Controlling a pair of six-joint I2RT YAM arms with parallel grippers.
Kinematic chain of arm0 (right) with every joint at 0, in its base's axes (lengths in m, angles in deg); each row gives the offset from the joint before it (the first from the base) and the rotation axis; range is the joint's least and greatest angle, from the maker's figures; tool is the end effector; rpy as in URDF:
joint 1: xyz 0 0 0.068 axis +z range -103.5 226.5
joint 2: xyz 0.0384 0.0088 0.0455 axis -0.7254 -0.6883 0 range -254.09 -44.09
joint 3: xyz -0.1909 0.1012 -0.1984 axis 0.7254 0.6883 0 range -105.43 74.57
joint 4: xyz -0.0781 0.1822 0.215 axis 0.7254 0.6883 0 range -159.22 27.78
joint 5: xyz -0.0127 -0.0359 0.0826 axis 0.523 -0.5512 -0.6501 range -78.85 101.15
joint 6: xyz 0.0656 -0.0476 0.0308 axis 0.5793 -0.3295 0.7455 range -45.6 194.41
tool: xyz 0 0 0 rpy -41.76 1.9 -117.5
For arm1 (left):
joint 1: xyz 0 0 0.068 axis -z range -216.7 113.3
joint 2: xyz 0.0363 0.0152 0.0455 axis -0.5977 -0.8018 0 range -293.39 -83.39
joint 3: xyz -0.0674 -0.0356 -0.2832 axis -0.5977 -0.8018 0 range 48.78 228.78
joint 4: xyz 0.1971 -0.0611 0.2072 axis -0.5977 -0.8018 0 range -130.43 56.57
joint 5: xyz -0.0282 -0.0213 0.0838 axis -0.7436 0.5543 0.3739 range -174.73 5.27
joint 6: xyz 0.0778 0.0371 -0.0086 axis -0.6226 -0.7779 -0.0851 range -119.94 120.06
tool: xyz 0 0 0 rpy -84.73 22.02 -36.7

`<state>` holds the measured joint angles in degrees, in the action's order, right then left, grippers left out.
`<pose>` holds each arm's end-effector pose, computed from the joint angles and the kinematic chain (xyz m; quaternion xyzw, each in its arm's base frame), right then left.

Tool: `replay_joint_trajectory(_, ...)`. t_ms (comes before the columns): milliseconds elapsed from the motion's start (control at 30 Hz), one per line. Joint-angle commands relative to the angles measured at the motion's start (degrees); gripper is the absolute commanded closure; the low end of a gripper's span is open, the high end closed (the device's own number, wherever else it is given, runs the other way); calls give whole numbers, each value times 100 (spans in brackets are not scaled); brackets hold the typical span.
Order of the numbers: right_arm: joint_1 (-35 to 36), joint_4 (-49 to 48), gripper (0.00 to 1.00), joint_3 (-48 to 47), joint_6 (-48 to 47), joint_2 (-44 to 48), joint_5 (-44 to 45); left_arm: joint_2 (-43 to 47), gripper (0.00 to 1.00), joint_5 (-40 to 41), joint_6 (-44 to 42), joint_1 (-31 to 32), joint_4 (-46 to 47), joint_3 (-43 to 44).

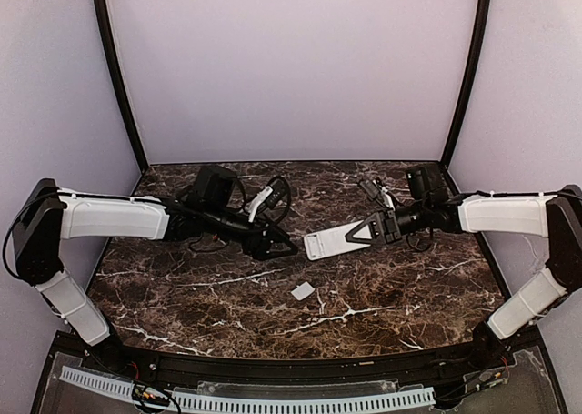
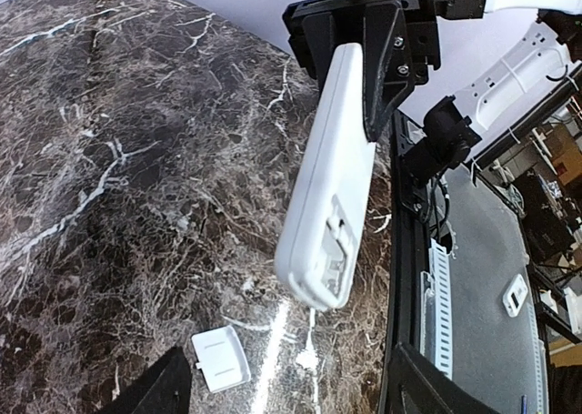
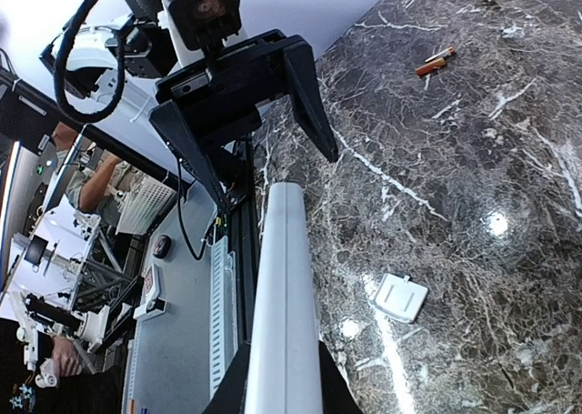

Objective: Load the batteries into the remote control
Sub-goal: Pass from the right arm to the left

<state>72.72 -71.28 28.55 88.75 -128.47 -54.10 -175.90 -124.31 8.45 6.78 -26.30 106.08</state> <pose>0.2678 0.2094 0.2092 -0.3199 0.7221 0.5831 0.1902 0.2649 -0.3186 0.2246 0.4094 0.7168 -0.4728 0.3083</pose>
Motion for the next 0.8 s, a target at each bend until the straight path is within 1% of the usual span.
replay_joint_trajectory(0,269,755,100,-370,-650,-138,93,22,27,-575,-168,120,-71,166)
replay_joint_trajectory(100,444,953,100,-506,-791,-204,104,-100,31,-646,-132,168,-59,175)
replay_joint_trajectory(233,586,1293,100,-671,-1025,-287,168,-244,42,-854,-8,214,40,184)
replay_joint_trajectory(267,607,1330,100,-690,-1052,-297,182,-284,45,-883,44,222,94,185)
replay_joint_trajectory(433,701,1433,100,-790,-1131,-324,168,-387,54,-1003,88,278,85,235)
replay_joint_trajectory(500,734,1507,100,-849,-1180,-356,155,-424,62,-1044,99,289,60,266)
replay_joint_trajectory(533,751,1546,100,-878,-1219,-372,170,-432,64,-1048,99,295,53,278)
replay_joint_trajectory(600,752,1568,100,-923,-1234,-395,171,-452,73,-1074,99,300,44,302)
replay_joint_trajectory(633,752,1569,100,-938,-1225,-395,151,-465,79,-1097,119,299,52,305)
replay_joint_trajectory(667,747,1569,100,-953,-1213,-395,138,-472,81,-1115,137,295,84,314)
replay_joint_trajectory(767,753,1577,99,-1001,-1198,-374,86,-499,94,-1156,309,292,249,306)
